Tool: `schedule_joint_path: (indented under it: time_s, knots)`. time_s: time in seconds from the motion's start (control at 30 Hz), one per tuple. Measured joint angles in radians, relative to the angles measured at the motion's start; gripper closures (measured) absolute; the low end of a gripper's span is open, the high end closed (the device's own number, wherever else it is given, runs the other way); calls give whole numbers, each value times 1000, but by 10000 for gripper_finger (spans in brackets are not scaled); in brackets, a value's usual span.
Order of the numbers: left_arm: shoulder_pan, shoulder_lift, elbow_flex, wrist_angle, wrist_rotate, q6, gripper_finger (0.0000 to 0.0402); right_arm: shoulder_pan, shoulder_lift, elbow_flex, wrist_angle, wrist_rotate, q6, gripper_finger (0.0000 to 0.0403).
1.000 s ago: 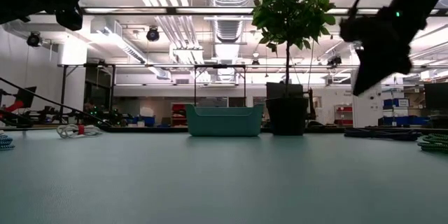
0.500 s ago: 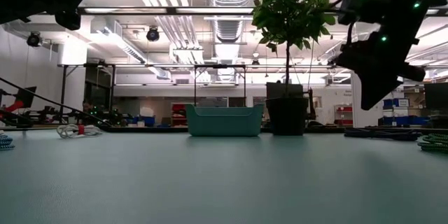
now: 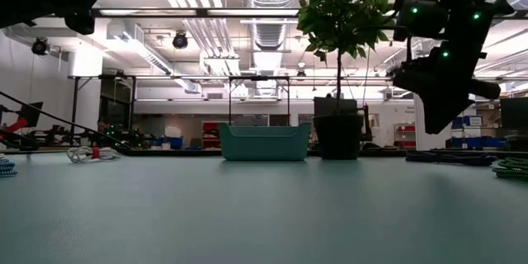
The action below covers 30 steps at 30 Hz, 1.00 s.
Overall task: Pick and place USB-C Cables
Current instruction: Put the purple charger cable into the green bin
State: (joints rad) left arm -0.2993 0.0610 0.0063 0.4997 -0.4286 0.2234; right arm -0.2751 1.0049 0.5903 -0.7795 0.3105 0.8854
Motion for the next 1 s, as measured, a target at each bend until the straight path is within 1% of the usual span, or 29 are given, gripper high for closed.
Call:
schedule_joint_path:
  time_s: [0.13, 0.23, 0.4, 0.6, 0.77, 1.0]
  knots:
    - [0, 0, 0, 1, -8, 1, 402, -7, 20, -7, -1, 31, 1, 280]
    - [0, 1, 0, 0, -34, 1, 402, -10, 41, -11, 1, 31, 11, 241]
    - [0, 2, 0, 0, -76, 0, 402, -19, 85, -20, 3, 56, 18, 200]
    - [0, 2, 0, 0, -78, 1, 402, -44, 148, -30, 12, 58, 20, 184]
    - [0, 4, 0, -1, -78, 1, 402, -47, 196, -35, 25, 58, 20, 183]
    - [0, 6, 0, 0, -79, 0, 402, -51, 253, -37, 106, 58, 5, 183]
